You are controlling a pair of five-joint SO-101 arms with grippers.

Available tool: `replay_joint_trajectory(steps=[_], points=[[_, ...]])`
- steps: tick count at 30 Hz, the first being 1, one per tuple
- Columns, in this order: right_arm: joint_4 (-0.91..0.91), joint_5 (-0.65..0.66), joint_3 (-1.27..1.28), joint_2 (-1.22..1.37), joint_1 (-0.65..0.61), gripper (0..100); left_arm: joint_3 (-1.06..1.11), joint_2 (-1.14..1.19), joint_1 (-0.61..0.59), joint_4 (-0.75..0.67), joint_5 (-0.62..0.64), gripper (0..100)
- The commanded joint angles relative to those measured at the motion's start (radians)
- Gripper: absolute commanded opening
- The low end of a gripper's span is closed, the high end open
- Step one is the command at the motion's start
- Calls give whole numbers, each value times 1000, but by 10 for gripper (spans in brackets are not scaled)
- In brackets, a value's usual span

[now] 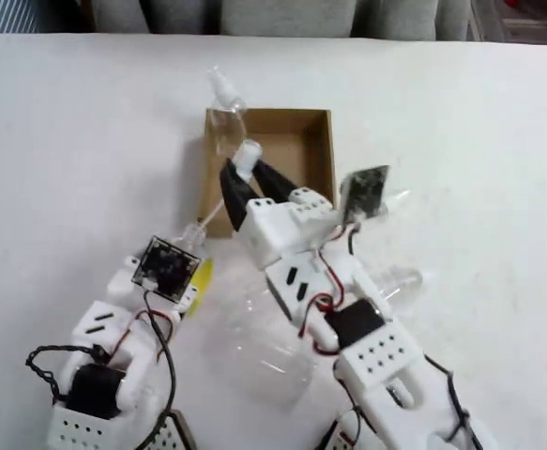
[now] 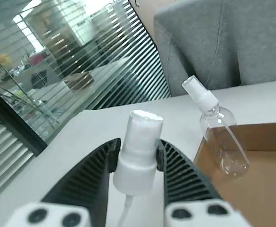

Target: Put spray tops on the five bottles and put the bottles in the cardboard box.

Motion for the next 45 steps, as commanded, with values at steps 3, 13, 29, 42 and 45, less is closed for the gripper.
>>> replay_joint_trajectory(steps=[3,13,29,42,45], points=[[-96,3,-12,127,-19,18,-12,-13,-13,-31,6,37],[-33,5,-11,127,-111,80,-12,-13,-13,-31,5,38],[285,95,-14,-229,-127,180,20,-13,-53,-97,12,37],[335,86,8,-191,90,14,-9,-13,-59,-198,69,35],[328,84,28,-140,82,19,-69,-10,-94,-235,207,35]])
